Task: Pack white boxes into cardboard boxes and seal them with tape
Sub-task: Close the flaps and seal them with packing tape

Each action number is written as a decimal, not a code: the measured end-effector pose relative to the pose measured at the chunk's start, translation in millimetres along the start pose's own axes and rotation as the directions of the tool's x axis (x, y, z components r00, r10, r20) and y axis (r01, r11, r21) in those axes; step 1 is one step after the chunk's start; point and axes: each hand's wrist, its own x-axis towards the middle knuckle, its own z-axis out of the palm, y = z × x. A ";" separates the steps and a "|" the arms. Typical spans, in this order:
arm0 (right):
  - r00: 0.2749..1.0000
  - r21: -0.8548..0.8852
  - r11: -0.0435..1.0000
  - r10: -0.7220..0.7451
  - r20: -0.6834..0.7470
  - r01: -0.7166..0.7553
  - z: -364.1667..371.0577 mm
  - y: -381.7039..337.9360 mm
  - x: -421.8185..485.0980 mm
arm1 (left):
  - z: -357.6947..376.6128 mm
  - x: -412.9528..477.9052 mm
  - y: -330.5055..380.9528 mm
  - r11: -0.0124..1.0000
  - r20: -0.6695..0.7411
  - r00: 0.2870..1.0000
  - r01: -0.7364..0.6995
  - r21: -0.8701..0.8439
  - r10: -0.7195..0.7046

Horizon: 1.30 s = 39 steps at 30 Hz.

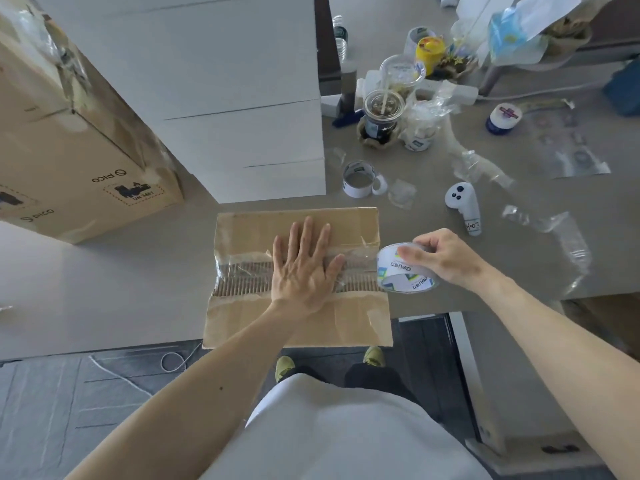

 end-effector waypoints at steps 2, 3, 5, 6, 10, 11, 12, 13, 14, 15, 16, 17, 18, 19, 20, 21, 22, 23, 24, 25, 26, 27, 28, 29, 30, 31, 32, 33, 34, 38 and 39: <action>1.000 -0.071 0.997 0.000 -0.031 -0.002 -2.9 -0.4 2.0 | 2.3 -0.5 -0.1 1.000 -0.017 1.000 -0.005 0.001 0.005; 0.999 -0.111 0.994 0.000 -0.050 -0.006 -5.1 2.2 2.0 | 3.0 -0.9 -0.2 1.000 -0.022 1.000 -0.007 -0.003 0.007; 0.996 -0.195 0.980 0.015 -0.086 -0.032 -7.9 10.3 0.8 | 3.8 -1.3 -1.5 1.000 -0.025 1.000 -0.006 -0.008 0.006; 0.995 -0.225 0.973 0.031 -0.099 -0.053 -6.8 15.3 1.6 | 3.9 -1.2 -1.8 1.000 -0.027 1.000 -0.004 -0.005 0.003; 0.989 -0.279 0.955 0.070 -0.128 -0.103 11.9 27.2 13.7 | 2.9 -2.2 -5.3 1.000 -0.034 0.999 0.004 -0.011 -0.004; 0.989 -0.281 0.955 0.063 -0.135 -0.099 17.7 26.9 16.7 | 2.4 -2.7 -10.3 1.000 -0.033 0.999 0.010 -0.007 -0.010; 0.989 -0.279 0.956 0.049 -0.137 -0.086 23.1 25.5 19.7 | 0.9 -3.4 -17.2 1.000 -0.032 0.999 0.020 0.003 -0.020; 0.990 -0.277 0.958 0.032 -0.135 -0.068 28.5 22.5 22.8 | -0.3 -4.4 -25.7 0.999 -0.032 0.999 0.034 0.016 -0.033; 0.992 -0.278 0.959 0.015 -0.127 -0.050 34.0 17.8 26.0 | -1.7 -5.5 -35.1 0.998 -0.034 0.998 0.048 0.028 -0.047; 0.993 -0.279 0.960 0.000 -0.116 -0.033 39.9 13.5 30.1 | -3.1 -6.8 -44.3 0.998 -0.033 0.998 0.060 0.035 -0.059; 0.994 -0.278 0.960 -0.008 -0.105 -0.022 46.0 10.3 34.7 | -4.8 -8.2 -52.5 0.997 -0.032 0.997 0.068 0.037 -0.067; 0.996 -0.271 0.962 -0.002 -0.092 -0.023 52.3 8.7 39.6 | -6.0 -10.1 -59.5 0.997 -0.032 0.997 0.074 0.035 -0.072; 0.997 -0.264 0.964 0.011 -0.079 -0.031 58.5 8.5 44.4 | -6.6 -12.3 -65.1 0.996 -0.036 0.996 0.079 0.035 -0.078; 0.997 -0.266 0.963 0.029 -0.068 -0.047 63.8 9.7 49.5 | -7.1 -14.0 -69.1 0.996 -0.041 0.996 0.087 0.037 -0.085; 0.997 -0.280 0.958 0.051 -0.054 -0.064 68.1 11.4 54.2 | -7.5 -14.9 -72.0 0.995 -0.045 0.994 0.097 0.034 -0.095; 0.997 -0.297 0.952 0.072 -0.040 -0.080 71.7 13.2 58.2 | -7.8 -15.6 -74.1 0.994 -0.049 0.993 0.107 0.027 -0.105; 0.995 -0.306 0.947 0.090 -0.031 -0.095 74.8 14.9 61.5 | -8.2 -16.3 -75.0 0.993 -0.051 0.992 0.115 0.023 -0.113; 0.994 -0.303 0.947 0.104 -0.024 -0.106 77.3 15.9 64.9 | -8.4 -16.2 -75.3 0.992 -0.053 0.992 0.120 0.026 -0.118; 0.993 -0.299 0.947 0.116 -0.014 -0.115 79.6 16.2 68.1 | -8.8 -16.0 -75.4 0.992 -0.052 0.991 0.123 0.031 -0.122; 0.992 -0.297 0.947 0.129 -0.002 -0.124 82.6 16.7 70.6 | -9.0 -15.7 -75.4 0.992 -0.048 0.991 0.125 0.031 -0.123; 0.989 -0.290 0.947 0.146 0.010 -0.137 85.0 17.0 71.9 | -9.2 -15.6 -75.3 0.992 -0.045 0.991 0.125 0.030 -0.124; 0.986 -0.273 0.950 0.162 0.021 -0.151 87.0 17.2 72.7 | -9.0 -15.9 -75.3 0.992 -0.043 0.991 0.124 0.032 -0.123; 0.984 -0.253 0.954 0.176 0.028 -0.164 88.7 18.8 73.4 | -9.0 -16.3 -75.1 0.992 -0.042 0.992 0.122 0.034 -0.121; 0.983 -0.236 0.957 0.181 0.030 -0.169 90.0 19.9 73.3 | -9.4 -16.8 -74.8 0.992 -0.042 0.992 0.121 0.033 -0.119; 0.983 -0.222 0.960 0.181 0.033 -0.169 91.1 20.5 72.6 | -9.5 -16.9 -75.1 0.992 -0.039 0.992 0.121 0.033 -0.119; 0.985 -0.212 0.964 0.171 0.035 -0.160 92.1 21.0 71.6 | -10.3 -16.8 -74.9 0.992 -0.031 0.992 0.124 0.037 -0.123; 0.987 -0.206 0.967 0.159 0.032 -0.149 93.1 22.4 69.8 | -11.3 -16.2 -74.1 0.990 -0.021 0.991 0.133 0.040 -0.132; 0.990 -0.196 0.971 0.143 0.019 -0.137 93.6 24.3 67.7 | -13.3 -15.0 -72.2 0.988 -0.016 0.989 0.147 0.037 -0.146; 0.992 -0.180 0.976 0.127 -0.001 -0.125 93.4 27.6 65.5 | -16.7 -13.2 -68.5 0.987 -0.018 0.987 0.160 0.029 -0.160; 0.979 -0.120 0.982 0.125 -0.158 -0.145 77.1 52.7 55.8 | -35.9 5.9 -34.4 0.997 -0.062 0.995 0.071 -0.014 -0.072; 0.961 -0.122 0.975 0.157 -0.227 -0.188 69.9 62.5 53.3 | -40.0 12.5 -22.3 0.999 -0.049 0.998 0.030 -0.029 -0.031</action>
